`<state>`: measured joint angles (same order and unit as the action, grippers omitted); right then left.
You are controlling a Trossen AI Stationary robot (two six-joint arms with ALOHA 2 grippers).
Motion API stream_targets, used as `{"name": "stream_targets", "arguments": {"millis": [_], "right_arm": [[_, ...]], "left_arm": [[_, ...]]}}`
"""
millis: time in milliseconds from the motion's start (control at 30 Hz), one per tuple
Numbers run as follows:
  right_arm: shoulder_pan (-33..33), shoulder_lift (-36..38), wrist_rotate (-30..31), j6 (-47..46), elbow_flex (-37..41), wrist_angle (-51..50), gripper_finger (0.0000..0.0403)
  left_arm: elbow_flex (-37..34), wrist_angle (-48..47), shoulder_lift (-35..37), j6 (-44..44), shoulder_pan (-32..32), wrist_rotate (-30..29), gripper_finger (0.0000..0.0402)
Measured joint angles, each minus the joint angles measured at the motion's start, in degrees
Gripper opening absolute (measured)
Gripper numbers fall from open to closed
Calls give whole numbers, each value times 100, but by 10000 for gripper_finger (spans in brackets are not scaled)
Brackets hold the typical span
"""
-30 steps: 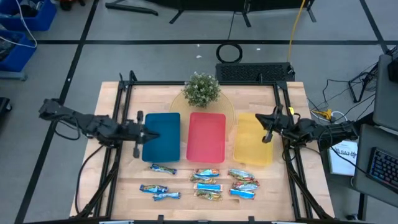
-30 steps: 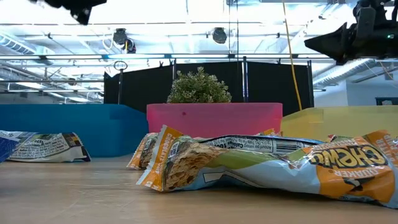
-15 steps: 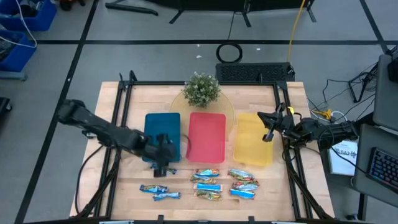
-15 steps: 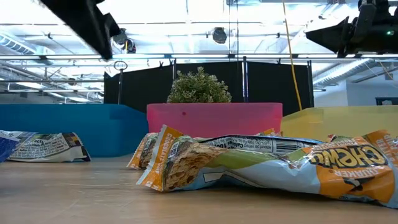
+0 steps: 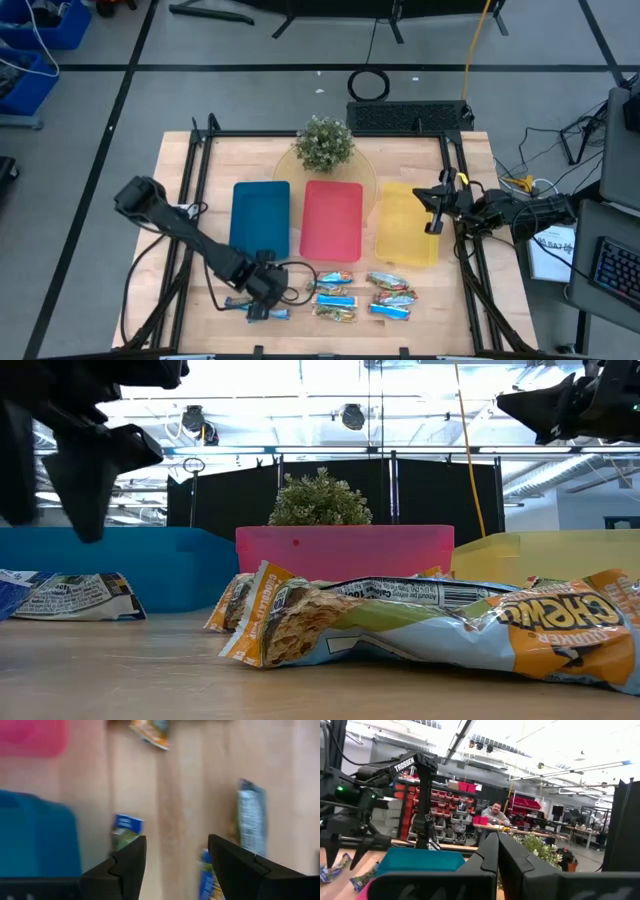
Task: Pick and place Granola Bars by type
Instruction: Put the top blue granola bar into the blue bin
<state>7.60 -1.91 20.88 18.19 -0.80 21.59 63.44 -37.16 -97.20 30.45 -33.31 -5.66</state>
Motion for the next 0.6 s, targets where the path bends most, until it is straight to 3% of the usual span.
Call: {"name": "stream_targets", "arguments": {"millis": [133, 600], "right_arm": [[0, 1, -2, 243, 0, 4, 0], [0, 0, -5, 352, 0, -32, 0]], "left_arm": [[0, -30, -6, -108, -53, -505, 219], [-289, -334, -4, -325, -10, -643, 219]]}}
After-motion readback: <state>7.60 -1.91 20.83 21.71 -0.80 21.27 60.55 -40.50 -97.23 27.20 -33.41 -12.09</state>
